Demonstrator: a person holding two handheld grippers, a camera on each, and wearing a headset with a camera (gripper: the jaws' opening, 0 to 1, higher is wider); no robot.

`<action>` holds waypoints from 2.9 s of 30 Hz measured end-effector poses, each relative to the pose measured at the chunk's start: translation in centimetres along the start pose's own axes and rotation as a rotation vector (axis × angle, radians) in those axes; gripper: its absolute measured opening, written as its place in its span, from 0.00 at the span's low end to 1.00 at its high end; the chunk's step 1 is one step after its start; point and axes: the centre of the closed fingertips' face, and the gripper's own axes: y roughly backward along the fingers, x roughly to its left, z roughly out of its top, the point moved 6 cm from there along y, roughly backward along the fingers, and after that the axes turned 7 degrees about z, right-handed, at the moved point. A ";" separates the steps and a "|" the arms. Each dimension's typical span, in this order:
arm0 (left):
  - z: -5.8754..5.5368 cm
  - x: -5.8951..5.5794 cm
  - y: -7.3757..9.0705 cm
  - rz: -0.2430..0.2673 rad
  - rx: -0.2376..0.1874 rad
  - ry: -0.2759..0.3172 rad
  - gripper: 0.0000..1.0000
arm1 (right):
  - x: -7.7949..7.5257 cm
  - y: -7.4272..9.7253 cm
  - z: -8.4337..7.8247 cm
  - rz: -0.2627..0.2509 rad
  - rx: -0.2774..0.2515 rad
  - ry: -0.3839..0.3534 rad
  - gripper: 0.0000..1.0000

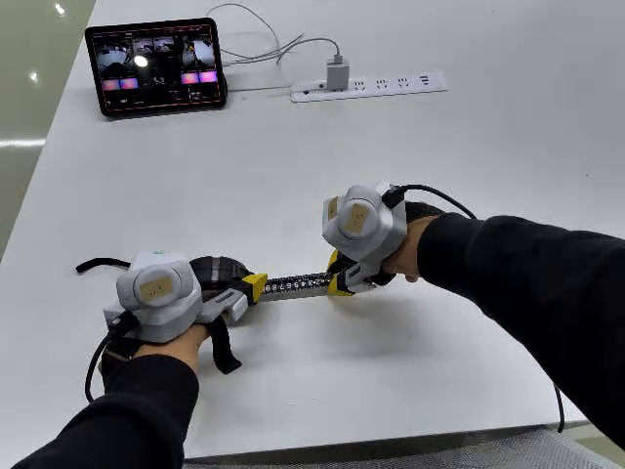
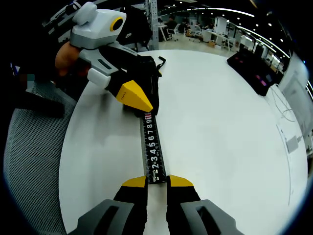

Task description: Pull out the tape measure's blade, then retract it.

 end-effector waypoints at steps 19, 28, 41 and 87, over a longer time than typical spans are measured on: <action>0.0 -0.1 0.1 0.000 0.001 0.003 0.64 | 0.0 -0.2 0.3 0.002 -0.013 0.000 0.10; 0.1 -0.1 0.1 -0.003 0.002 0.005 0.64 | 0.0 -0.3 0.5 0.007 -0.023 -0.017 0.10; 0.0 0.0 0.2 -0.005 -0.001 0.005 0.64 | 0.1 -0.5 0.8 0.008 -0.029 -0.035 0.10; 0.0 0.0 0.1 -0.012 0.006 0.009 0.64 | 0.1 -1.2 1.9 0.011 -0.060 -0.047 0.10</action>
